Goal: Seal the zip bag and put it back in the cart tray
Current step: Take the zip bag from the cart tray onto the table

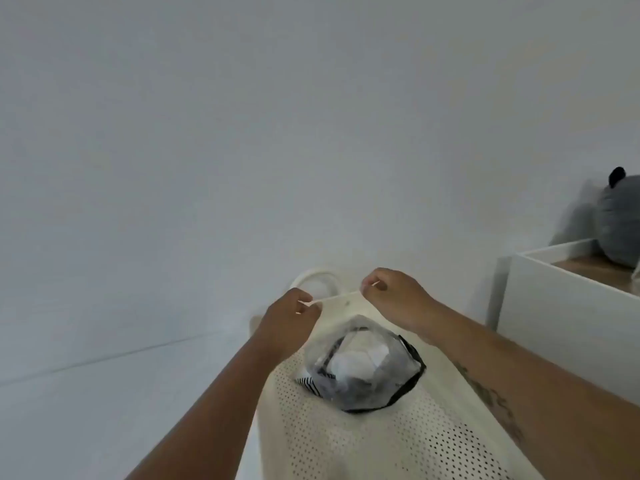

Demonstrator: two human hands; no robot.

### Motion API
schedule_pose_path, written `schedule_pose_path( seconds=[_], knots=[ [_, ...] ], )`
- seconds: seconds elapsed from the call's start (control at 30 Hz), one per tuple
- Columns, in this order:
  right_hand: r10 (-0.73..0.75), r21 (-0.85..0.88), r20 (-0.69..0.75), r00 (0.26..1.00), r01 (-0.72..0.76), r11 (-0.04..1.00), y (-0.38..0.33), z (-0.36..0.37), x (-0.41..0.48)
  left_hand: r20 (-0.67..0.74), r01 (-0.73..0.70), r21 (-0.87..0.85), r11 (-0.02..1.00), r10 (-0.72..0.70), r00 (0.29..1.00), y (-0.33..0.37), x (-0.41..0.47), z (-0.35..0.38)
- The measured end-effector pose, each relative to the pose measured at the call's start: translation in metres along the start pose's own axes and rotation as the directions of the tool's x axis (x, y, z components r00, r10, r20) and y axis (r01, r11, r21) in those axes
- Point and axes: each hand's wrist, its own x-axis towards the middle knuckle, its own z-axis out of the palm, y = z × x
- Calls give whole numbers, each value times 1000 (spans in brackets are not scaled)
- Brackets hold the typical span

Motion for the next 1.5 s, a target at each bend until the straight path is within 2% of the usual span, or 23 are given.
schedule_pose_path(
  seconds=[0.13, 0.2, 0.3, 0.47, 0.57, 0.8, 0.93, 1.13, 1.37, 1.5],
  knots=[
    [218, -168, 178, 960, -189, 968, 31, -8, -26, 240, 162, 146, 976, -194, 951, -16, -14, 22],
    [295, -201, 259, 920, -247, 948, 43, -9, -41, 268, 159, 180, 971, -204, 942, -25, -24, 29],
    [308, -140, 294, 905, -278, 950, 54, -9, -61, 132, 56, 220, 974, -87, 987, -31, -33, 37],
    [227, 82, 160, 961, -242, 967, 41, -17, -81, -80, -29, 152, 988, 42, 996, -9, -50, 29],
    [167, 206, 74, 983, -179, 962, 20, -24, -88, -117, -15, -2, 1000, 15, 993, 5, -55, 13],
    [11, 182, -93, 996, 6, 983, -31, 3, -96, -171, -30, -129, 991, 8, 985, 7, -84, -39],
    [-81, 230, -143, 986, 113, 967, -62, 39, -100, -212, -25, -296, 955, -40, 976, -8, -105, -82],
    [-183, 294, -167, 969, 226, 929, -109, 106, -108, -393, -43, -126, 991, -11, 920, -48, -134, -142],
    [-187, 378, -230, 955, 265, 887, -121, 199, -132, -589, -29, -78, 997, -23, 808, -111, -179, -165],
    [-197, 341, -261, 945, 281, 897, -106, 244, -148, -588, -11, -89, 996, -43, 808, -145, -197, -165]
  ],
)
